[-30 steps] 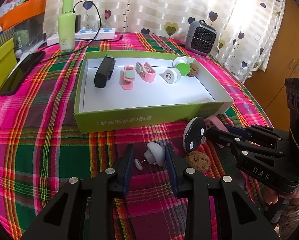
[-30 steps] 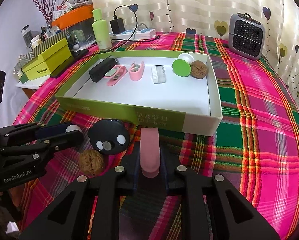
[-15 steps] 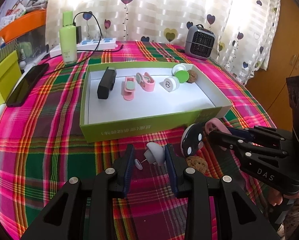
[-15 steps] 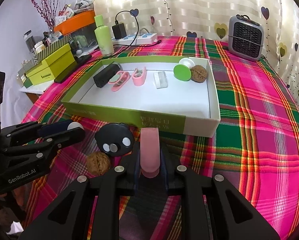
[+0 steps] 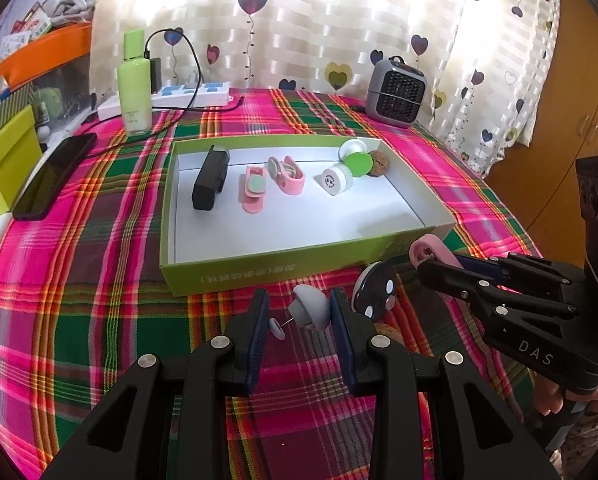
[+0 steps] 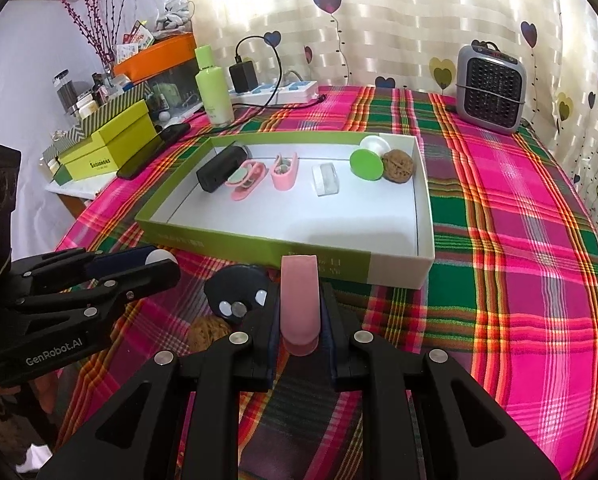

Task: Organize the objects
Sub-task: 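Lift the pink case and white mushroom item and carry them over the box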

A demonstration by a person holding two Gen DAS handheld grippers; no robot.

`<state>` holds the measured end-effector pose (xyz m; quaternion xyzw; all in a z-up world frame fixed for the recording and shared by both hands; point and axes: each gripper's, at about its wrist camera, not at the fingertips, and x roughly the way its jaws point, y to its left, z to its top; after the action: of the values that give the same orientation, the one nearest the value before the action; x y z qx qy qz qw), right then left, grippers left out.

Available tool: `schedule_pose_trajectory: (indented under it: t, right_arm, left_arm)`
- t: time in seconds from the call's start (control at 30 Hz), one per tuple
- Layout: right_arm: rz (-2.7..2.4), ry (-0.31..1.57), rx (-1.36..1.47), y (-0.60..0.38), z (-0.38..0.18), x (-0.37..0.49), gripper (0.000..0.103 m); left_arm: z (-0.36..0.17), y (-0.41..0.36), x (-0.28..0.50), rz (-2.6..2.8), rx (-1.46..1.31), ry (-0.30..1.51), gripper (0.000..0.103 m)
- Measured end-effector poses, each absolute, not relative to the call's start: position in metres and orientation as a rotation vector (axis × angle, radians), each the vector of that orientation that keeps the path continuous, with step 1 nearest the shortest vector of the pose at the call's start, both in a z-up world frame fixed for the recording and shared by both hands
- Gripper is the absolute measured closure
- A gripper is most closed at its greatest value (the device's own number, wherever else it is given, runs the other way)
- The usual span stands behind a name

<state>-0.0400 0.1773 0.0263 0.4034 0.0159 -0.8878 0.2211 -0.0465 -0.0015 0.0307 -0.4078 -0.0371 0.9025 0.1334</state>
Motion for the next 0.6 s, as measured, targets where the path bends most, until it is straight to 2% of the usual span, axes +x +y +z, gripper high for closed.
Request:
schedule_pose_trajectory:
  t: [0.6]
  right_arm:
    - [-2.452,0.018,1.073,0.175,0.04,-0.049,0.084]
  left_arm:
    - [0.044,-0.004,-0.062,2.607,-1.149,-0.168,0.074]
